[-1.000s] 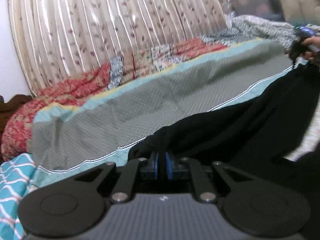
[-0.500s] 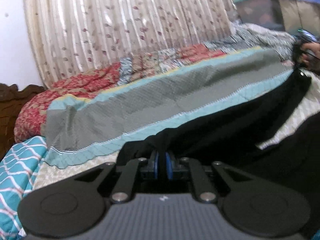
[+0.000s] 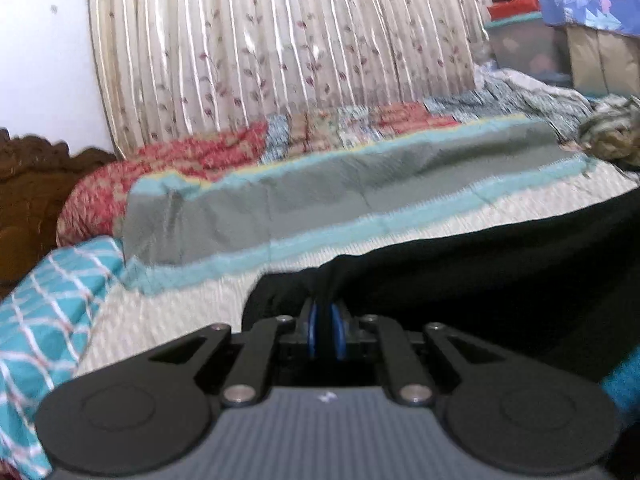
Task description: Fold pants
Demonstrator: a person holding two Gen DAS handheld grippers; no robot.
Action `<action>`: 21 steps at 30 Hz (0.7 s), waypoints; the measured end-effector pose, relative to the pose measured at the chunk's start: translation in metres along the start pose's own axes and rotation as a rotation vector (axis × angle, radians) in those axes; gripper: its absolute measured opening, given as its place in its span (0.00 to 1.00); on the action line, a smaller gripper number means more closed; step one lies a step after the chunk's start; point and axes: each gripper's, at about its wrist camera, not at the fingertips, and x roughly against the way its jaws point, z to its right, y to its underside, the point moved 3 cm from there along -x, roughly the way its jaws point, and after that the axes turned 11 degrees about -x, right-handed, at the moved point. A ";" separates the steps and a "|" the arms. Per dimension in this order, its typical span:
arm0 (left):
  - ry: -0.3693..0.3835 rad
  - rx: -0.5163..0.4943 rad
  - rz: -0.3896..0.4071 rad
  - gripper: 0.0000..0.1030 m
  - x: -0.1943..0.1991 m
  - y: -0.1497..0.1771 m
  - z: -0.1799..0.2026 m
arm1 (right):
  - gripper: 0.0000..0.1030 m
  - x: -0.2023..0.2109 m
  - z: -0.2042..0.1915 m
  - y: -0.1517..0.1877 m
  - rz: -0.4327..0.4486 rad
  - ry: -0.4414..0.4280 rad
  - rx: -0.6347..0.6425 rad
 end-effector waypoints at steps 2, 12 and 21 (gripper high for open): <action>0.015 -0.013 -0.034 0.09 0.004 0.016 0.011 | 0.07 0.019 0.030 0.015 0.004 -0.005 -0.037; 0.131 0.106 -0.206 0.35 0.021 0.063 0.025 | 0.34 0.030 0.104 0.055 -0.002 0.160 -0.188; 0.110 0.668 -0.101 0.44 0.033 0.066 -0.087 | 0.39 0.055 0.037 0.048 0.175 0.100 0.022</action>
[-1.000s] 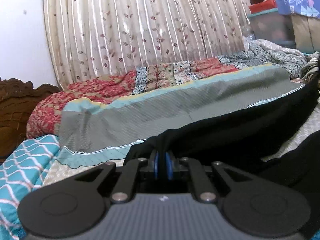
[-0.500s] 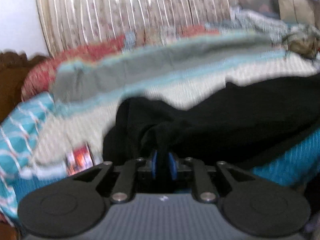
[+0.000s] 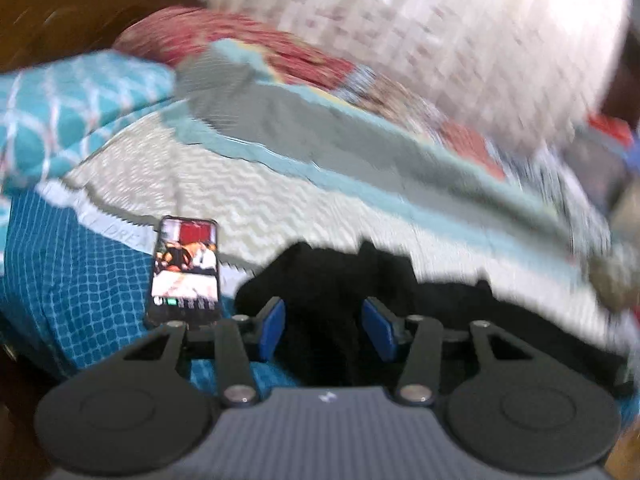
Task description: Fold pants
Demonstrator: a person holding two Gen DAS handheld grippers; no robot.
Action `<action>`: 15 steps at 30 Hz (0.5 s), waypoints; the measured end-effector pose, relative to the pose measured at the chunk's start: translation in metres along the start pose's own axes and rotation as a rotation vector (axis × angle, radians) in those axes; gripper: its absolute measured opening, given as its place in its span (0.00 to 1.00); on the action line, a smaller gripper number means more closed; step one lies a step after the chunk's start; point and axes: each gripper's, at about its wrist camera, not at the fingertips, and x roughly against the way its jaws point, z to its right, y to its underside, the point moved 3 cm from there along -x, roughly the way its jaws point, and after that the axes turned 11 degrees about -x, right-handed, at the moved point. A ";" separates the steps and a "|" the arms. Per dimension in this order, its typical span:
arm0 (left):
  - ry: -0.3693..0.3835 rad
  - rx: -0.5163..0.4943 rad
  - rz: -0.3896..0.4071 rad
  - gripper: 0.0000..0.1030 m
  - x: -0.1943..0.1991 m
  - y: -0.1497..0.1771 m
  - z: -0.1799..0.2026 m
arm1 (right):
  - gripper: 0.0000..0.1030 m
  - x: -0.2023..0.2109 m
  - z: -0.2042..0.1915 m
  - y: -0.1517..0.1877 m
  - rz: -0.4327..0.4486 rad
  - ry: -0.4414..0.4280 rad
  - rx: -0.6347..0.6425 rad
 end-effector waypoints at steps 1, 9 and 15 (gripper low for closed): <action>-0.011 0.047 -0.009 0.45 -0.008 -0.009 -0.008 | 0.39 -0.002 -0.008 0.004 -0.012 -0.019 0.021; 0.183 0.199 -0.297 0.59 -0.117 -0.034 -0.012 | 0.40 -0.027 -0.041 0.060 -0.176 -0.067 0.146; 0.006 -0.112 -0.035 0.07 -0.091 -0.054 0.035 | 0.40 -0.042 -0.045 0.096 -0.288 -0.021 0.198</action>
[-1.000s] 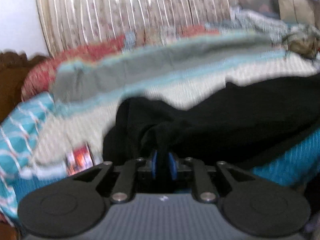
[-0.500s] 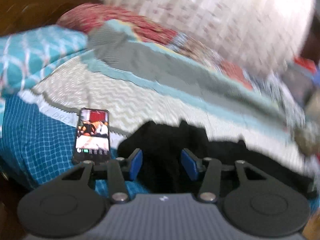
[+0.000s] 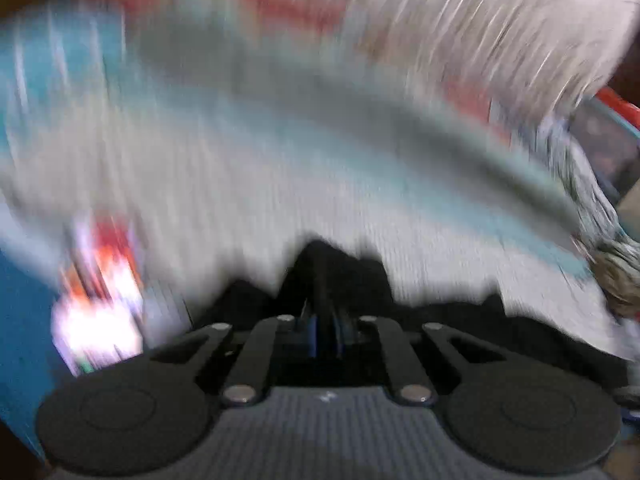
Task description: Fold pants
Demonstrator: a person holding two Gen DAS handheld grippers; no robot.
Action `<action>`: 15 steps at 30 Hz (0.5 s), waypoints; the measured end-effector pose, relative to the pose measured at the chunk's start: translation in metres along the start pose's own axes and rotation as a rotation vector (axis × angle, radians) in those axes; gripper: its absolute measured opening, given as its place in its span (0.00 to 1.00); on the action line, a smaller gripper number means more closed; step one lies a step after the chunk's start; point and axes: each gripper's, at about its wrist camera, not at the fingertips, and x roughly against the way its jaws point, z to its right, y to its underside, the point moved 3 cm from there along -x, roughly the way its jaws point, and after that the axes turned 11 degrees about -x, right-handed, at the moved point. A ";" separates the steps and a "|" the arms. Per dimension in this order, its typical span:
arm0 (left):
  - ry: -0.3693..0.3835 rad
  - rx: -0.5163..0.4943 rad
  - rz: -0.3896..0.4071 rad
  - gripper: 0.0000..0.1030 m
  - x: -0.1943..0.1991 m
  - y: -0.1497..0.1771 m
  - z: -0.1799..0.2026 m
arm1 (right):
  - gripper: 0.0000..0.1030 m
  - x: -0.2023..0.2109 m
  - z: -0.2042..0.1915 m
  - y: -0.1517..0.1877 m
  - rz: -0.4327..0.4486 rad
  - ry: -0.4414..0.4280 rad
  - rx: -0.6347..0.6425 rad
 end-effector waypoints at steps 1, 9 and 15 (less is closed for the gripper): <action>-0.072 -0.075 0.127 0.07 0.022 -0.004 0.005 | 0.40 -0.003 -0.001 0.004 -0.010 0.021 0.016; -0.283 0.018 -0.218 0.26 -0.018 0.060 -0.046 | 0.39 -0.012 0.005 0.011 -0.046 0.076 0.016; -0.236 0.212 -0.037 0.47 0.040 0.041 -0.057 | 0.39 -0.005 0.003 0.012 -0.045 0.060 0.020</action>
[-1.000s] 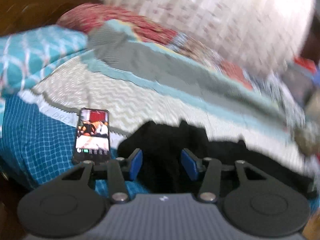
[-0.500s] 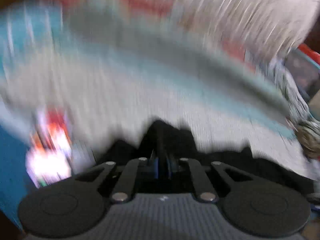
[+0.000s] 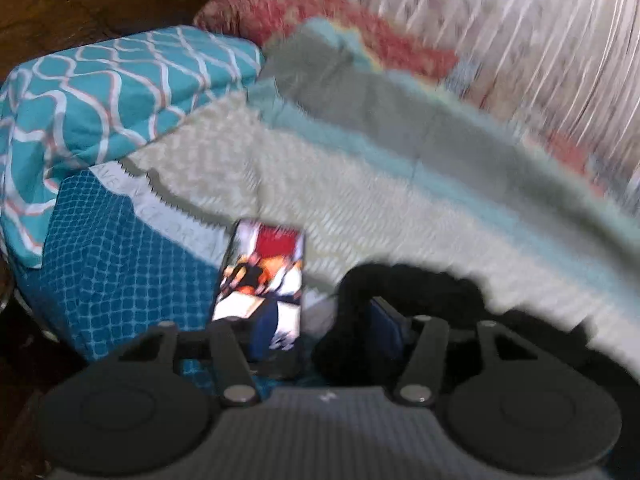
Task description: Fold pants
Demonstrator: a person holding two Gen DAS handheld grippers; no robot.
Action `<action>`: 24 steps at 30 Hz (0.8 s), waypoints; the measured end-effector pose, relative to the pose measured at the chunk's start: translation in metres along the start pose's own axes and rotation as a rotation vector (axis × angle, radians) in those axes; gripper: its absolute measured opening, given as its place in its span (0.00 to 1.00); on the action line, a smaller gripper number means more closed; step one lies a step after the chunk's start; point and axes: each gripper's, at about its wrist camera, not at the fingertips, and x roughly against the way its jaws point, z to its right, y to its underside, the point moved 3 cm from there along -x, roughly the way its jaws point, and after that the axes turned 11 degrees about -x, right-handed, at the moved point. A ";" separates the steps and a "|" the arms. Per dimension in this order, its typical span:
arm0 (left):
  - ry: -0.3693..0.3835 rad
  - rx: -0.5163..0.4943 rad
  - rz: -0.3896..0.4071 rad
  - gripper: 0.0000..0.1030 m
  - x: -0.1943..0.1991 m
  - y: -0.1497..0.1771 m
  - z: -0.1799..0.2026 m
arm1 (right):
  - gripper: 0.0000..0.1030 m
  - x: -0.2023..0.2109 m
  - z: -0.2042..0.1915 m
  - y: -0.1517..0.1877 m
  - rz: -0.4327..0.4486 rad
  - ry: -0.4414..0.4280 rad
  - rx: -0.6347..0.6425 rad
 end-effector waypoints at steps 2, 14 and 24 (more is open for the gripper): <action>0.069 0.025 0.066 0.47 0.017 -0.012 0.006 | 0.40 0.004 -0.002 -0.002 0.011 -0.019 -0.005; 0.184 -0.318 -0.106 0.41 -0.032 0.009 0.122 | 0.41 0.024 -0.028 0.012 0.024 -0.127 0.133; 0.124 -0.295 -0.248 0.35 -0.025 0.044 0.098 | 0.36 0.014 0.014 0.018 -0.069 -0.126 0.040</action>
